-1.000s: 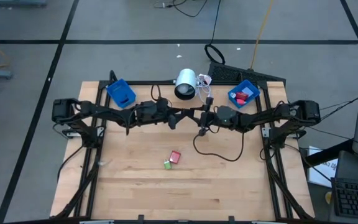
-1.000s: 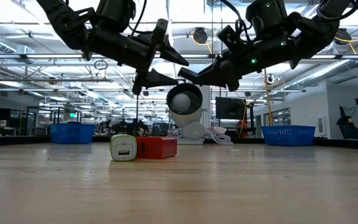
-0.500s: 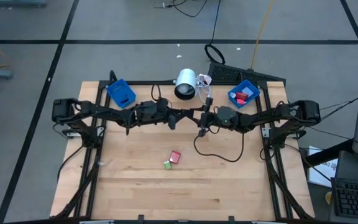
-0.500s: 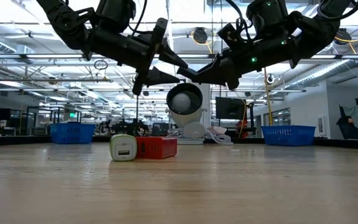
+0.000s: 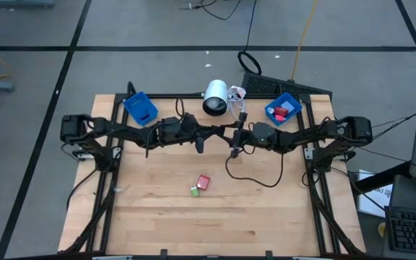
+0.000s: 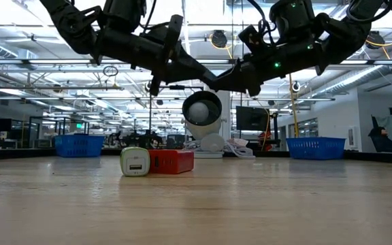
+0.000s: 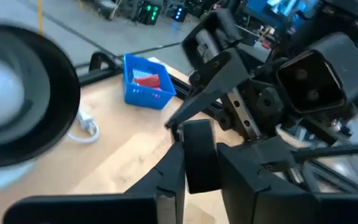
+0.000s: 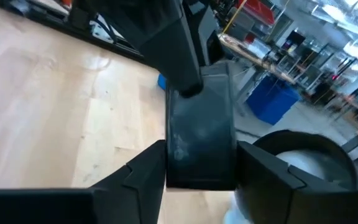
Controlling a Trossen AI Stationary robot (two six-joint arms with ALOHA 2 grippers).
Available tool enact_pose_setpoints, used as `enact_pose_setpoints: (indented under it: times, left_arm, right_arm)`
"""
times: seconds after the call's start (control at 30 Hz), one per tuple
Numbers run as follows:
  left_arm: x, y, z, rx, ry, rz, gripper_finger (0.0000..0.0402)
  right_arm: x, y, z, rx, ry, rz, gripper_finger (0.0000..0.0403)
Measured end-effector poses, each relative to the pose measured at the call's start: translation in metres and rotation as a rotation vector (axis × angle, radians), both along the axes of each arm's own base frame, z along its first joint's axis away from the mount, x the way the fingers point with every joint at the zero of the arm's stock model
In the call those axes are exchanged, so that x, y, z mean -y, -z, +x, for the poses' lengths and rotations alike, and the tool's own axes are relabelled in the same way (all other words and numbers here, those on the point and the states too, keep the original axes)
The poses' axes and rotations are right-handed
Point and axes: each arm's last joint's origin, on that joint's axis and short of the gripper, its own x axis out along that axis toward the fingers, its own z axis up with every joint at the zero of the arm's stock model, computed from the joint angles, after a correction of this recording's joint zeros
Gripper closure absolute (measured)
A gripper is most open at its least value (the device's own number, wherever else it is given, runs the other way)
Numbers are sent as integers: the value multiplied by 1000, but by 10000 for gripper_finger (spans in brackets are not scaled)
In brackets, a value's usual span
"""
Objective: Pick & Place Office items
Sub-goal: Put the black digital timer into the left blue bin
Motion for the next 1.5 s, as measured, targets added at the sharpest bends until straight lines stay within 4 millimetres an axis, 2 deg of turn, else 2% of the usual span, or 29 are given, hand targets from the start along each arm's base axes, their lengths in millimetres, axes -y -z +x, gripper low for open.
enact_pose_setpoints:
  times: [0.33,0.63,0.77,0.93,1.17,1.37,1.5]
  left_arm:
    - [-1,-1,0,-26,-38,127,333]
    - [-1,-2,-1,-29,-40,152,333]
    - [3,-14,-7,-24,-34,156,334]
    - [14,-37,-25,-65,-56,198,334]
    - [27,-49,-55,-225,-232,259,334]
    - [23,-33,-88,-266,-344,243,334]
    - [15,-16,-114,-277,-484,210,334]
  right_arm:
    - [0,0,0,36,9,111,171]
    - [0,-2,0,76,21,164,163]
    - [1,-3,0,76,74,128,163]
    - [2,0,-1,53,111,109,163]
    - [2,-1,-1,55,112,109,163]
    - [2,0,-1,61,116,126,163]
    - [3,0,-1,62,117,127,163]
